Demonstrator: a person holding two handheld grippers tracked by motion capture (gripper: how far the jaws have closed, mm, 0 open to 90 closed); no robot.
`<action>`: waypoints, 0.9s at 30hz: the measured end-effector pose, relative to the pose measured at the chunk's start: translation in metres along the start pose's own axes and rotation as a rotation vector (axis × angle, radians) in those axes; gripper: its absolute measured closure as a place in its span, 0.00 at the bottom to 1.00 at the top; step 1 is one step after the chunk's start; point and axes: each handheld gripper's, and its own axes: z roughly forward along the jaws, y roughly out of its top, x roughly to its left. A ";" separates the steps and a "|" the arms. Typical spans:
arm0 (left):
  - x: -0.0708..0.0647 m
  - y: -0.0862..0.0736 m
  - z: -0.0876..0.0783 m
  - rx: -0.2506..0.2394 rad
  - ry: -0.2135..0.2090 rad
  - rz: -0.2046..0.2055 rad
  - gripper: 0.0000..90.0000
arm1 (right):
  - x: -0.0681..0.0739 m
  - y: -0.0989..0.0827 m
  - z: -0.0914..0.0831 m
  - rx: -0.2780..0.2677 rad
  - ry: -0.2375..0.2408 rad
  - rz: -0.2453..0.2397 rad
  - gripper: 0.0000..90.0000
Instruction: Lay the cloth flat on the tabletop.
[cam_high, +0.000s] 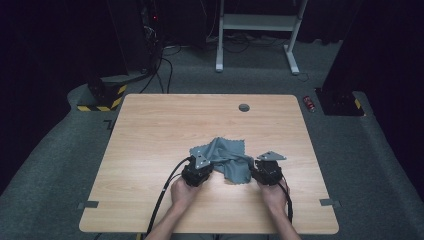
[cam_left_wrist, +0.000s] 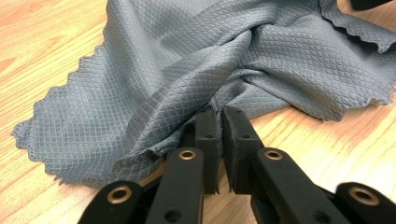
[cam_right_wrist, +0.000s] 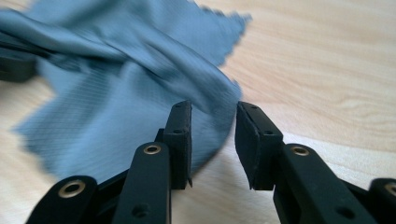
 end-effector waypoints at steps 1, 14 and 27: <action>-0.001 0.000 0.000 0.000 0.003 0.004 0.95 | 0.004 0.000 -0.004 -0.020 0.006 -0.009 0.74; 0.001 -0.001 -0.001 -0.005 -0.034 0.009 0.98 | 0.026 -0.010 0.015 0.022 0.095 -0.060 0.67; 0.024 -0.001 -0.041 -0.049 -0.068 -0.019 0.99 | 0.026 -0.014 0.015 -0.007 0.085 -0.100 0.65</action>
